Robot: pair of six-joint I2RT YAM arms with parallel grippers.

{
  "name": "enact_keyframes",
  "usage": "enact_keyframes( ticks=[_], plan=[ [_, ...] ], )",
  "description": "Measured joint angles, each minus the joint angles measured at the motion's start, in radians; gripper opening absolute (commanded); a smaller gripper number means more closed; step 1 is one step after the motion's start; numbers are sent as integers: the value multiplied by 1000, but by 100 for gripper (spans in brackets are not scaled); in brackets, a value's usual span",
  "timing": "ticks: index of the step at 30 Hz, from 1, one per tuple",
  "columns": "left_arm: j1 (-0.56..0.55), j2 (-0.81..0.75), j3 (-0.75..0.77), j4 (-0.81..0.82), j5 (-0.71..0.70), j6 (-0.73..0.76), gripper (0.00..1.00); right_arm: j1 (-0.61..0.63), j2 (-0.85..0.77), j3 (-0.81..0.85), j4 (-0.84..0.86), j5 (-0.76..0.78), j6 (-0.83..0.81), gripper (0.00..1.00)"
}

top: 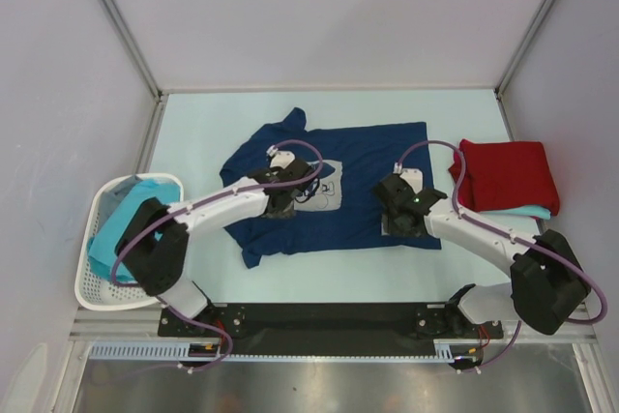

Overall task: Fold and stack the t-shirts
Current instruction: Flatten out the tshirt

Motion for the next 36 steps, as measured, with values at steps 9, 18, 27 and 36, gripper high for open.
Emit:
enact_keyframes(
  ticks=[9,18,27,36],
  plan=[
    [-131,-329,-126,-137,14,-108,37,-13,-2,-2,14,-16,-8,63],
    [-206,-404,-224,-236,56,-192,36,-13,60,0,42,-32,-15,62],
    [-233,-343,-270,-178,135,-208,34,-13,73,12,49,-34,-15,63],
    [-230,-167,-303,-75,155,-180,36,-13,73,12,50,-34,-15,63]
  ],
)
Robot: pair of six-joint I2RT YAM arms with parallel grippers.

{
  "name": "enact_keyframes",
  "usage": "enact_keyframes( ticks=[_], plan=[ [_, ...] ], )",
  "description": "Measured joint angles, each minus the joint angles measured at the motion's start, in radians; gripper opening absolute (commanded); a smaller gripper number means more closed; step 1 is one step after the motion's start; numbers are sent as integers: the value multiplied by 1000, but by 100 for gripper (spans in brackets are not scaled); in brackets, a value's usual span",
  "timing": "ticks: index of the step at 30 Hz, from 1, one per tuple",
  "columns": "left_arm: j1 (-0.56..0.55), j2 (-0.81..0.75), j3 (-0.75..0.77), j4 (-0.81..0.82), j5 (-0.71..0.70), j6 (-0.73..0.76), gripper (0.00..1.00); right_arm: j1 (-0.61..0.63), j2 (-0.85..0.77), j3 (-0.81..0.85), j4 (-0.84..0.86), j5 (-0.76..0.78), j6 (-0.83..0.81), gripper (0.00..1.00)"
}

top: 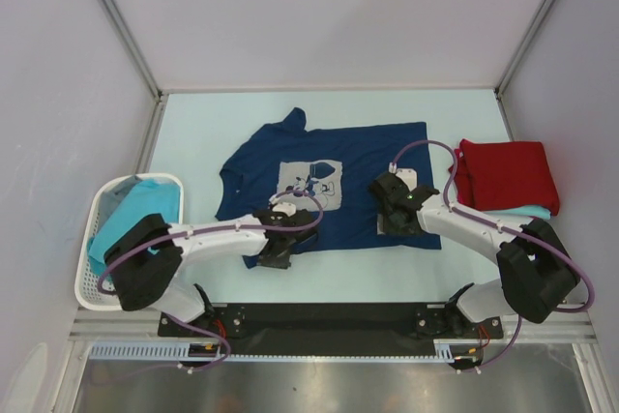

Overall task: Fold and stack the t-shirts
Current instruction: Flatten out the tshirt

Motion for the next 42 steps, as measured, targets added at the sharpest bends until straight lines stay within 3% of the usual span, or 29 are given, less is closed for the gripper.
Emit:
enact_keyframes(
  ticks=[6,16,29,34,39,42],
  plan=[
    [50,57,50,34,-29,41,36,0,0,0,-1,0,0,62],
    [224,57,121,70,-89,133,35,-5,0,0,-1,0,-3,62],
    [244,49,193,69,-121,173,38,-18,-1,-2,5,0,-19,62],
    [301,67,194,75,-117,175,38,-18,-1,-2,6,-1,-23,62],
    [364,146,216,92,-87,193,30,-18,-1,-2,6,-1,-27,62],
    [373,195,233,109,-48,209,30,-19,-1,-2,6,0,-30,62]
  ],
)
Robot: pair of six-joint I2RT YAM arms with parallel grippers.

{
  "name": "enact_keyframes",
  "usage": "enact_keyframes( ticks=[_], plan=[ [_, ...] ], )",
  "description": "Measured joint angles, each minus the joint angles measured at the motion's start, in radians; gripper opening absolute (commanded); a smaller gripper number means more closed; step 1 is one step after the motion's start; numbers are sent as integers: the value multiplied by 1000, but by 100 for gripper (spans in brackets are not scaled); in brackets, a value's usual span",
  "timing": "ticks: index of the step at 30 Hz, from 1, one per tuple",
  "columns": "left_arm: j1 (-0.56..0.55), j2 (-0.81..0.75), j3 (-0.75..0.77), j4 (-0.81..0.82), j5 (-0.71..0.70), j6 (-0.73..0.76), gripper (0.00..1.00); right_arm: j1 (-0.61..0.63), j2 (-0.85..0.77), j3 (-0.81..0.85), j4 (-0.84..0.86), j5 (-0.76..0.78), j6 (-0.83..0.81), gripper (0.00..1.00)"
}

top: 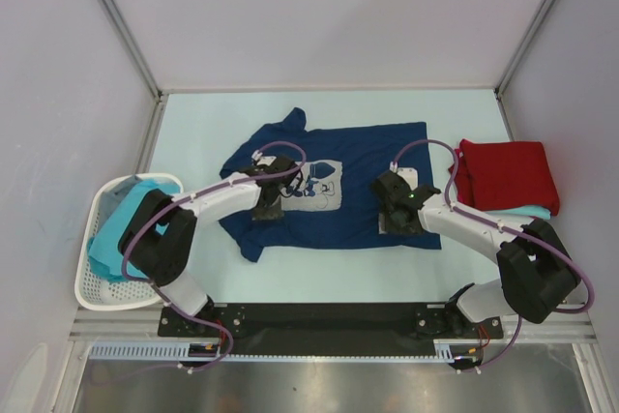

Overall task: Fold and stack the t-shirts
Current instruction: Flatten out the tshirt

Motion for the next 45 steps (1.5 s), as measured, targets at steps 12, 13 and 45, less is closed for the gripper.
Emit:
enact_keyframes(
  ticks=[12,13,45],
  plan=[
    [-210,-193,-199,-24,100,-80,31,-10,-6,-4,9,-5,0,62],
    [-236,-212,-211,-39,106,-93,31,-10,-6,-4,10,-5,0,62],
    [-227,-168,-95,-62,61,-96,35,30,24,24,37,-24,4,62]
  ],
)
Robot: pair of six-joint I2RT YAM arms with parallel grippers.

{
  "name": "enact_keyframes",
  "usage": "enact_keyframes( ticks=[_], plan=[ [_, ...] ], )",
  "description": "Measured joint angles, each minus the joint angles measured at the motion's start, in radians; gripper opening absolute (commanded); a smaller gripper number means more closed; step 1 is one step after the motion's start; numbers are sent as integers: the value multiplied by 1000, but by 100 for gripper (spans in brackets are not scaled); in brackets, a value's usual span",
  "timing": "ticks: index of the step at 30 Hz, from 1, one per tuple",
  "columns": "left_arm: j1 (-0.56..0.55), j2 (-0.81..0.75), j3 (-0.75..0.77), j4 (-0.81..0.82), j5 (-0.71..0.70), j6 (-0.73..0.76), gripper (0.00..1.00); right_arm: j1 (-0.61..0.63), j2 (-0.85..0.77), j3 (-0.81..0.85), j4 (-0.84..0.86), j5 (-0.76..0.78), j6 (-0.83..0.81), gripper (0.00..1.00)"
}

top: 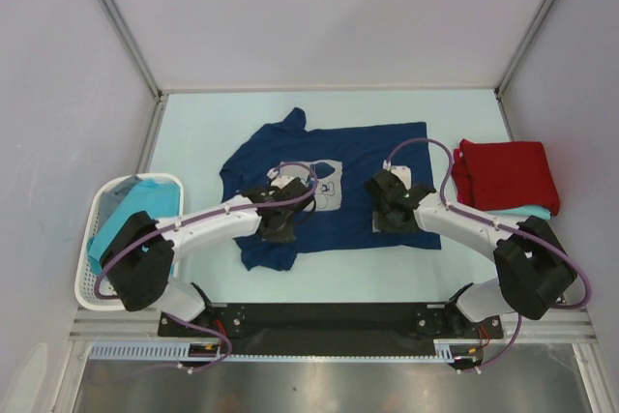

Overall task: Fold and stack the t-shirts
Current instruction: Flatten out the tshirt

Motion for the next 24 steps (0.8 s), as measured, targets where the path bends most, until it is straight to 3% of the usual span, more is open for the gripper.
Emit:
enact_keyframes(
  ticks=[16,24],
  plan=[
    [-62,110,80,50,85,17,34,-3,-22,-18,-2,3,0,62],
    [-116,18,-28,34,106,-27,29,-16,-25,-26,-4,3,-2,62]
  ],
)
